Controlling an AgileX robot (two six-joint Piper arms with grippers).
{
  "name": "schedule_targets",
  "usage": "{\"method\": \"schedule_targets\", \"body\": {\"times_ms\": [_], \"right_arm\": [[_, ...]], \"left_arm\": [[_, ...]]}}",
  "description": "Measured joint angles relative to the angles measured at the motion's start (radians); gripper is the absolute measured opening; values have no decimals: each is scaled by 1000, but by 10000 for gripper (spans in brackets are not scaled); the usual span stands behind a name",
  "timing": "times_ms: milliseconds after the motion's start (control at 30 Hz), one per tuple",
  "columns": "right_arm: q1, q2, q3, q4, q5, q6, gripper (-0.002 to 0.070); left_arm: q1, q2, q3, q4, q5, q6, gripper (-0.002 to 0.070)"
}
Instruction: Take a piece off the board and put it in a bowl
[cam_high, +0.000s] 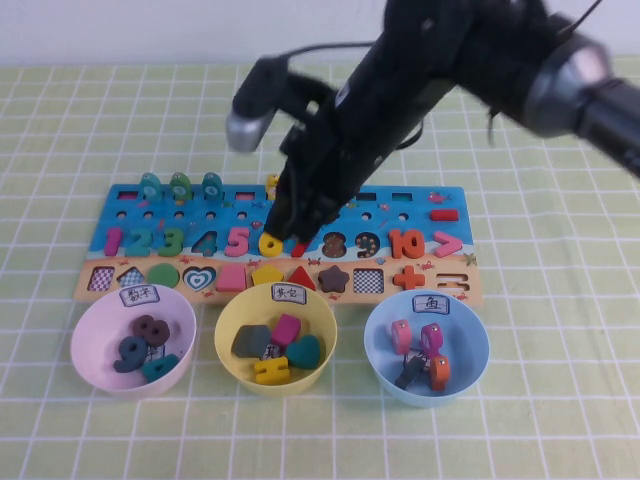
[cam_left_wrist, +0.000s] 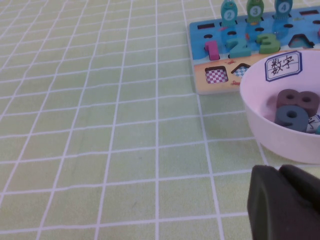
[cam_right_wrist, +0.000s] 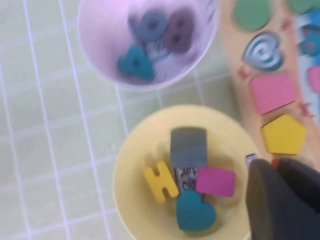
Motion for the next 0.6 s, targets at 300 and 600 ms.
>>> {"method": "schedule_targets", "body": {"times_ms": [300, 600], "right_arm": [[-60, -213, 129, 118, -56, 57, -14], [-60, -623, 657, 136, -503, 59, -15]], "left_arm": [[0, 0, 0, 0, 0, 0, -5], [0, 0, 0, 0, 0, 0, -5]]}}
